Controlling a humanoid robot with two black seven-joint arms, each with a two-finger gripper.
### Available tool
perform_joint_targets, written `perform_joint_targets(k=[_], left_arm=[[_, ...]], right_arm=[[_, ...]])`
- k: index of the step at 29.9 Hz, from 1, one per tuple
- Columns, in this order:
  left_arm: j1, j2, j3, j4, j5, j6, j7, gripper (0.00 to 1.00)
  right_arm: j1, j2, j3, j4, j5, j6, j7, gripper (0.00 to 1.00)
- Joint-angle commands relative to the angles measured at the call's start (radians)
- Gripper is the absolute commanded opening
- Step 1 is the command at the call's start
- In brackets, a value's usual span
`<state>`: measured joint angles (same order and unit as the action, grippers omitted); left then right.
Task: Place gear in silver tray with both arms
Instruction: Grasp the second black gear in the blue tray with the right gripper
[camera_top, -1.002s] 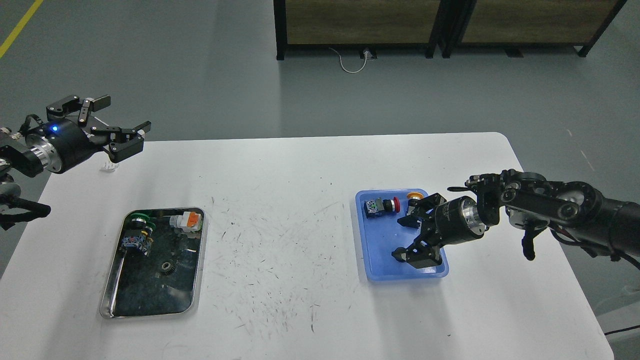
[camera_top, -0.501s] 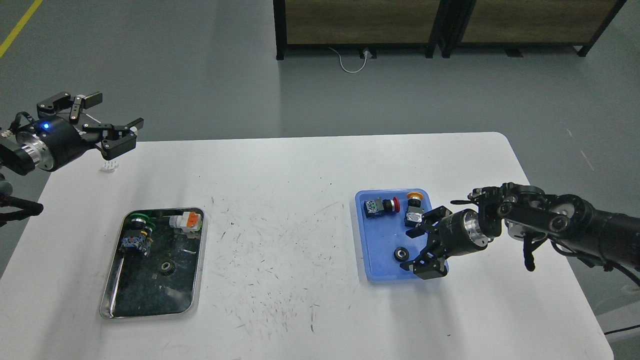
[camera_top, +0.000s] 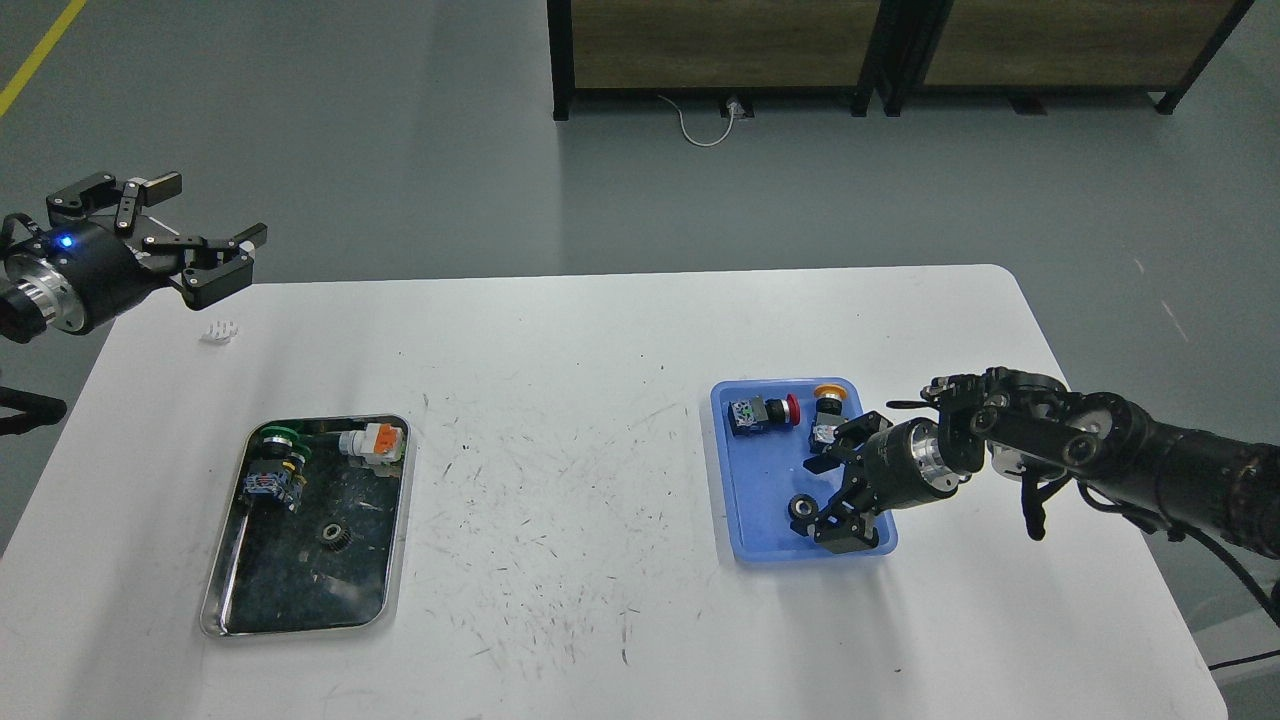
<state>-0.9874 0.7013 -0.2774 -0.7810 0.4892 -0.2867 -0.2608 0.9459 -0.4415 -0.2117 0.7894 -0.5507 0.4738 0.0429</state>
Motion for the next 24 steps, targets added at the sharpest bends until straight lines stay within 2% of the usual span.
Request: perform_joint_targets(k=[1, 7, 11, 18, 24], left_arm=[[0.001, 0.007, 0.000, 0.000, 0.000, 0.000, 0.000, 0.98], [-0.005, 0.012, 0.000, 0.000, 0.000, -0.002, 0.000, 0.98], [-0.005, 0.012, 0.000, 0.000, 0.000, -0.002, 0.000, 0.98], [-0.008, 0.018, 0.000, 0.000, 0.000, -0.002, 0.000, 0.98], [-0.010, 0.018, 0.000, 0.000, 0.000, -0.002, 0.002, 0.98]], right_arm=[[0.002, 0.009, 0.000, -0.001, 0.000, 0.000, 0.000, 0.72], [0.004, 0.010, -0.001, -0.001, -0.001, 0.005, -0.003, 0.60], [0.004, 0.009, -0.002, -0.001, -0.003, 0.006, -0.005, 0.48], [0.002, 0.004, -0.003, -0.001, -0.017, 0.008, -0.008, 0.41], [0.004, 0.001, -0.003, 0.002, -0.017, 0.011, -0.008, 0.28]])
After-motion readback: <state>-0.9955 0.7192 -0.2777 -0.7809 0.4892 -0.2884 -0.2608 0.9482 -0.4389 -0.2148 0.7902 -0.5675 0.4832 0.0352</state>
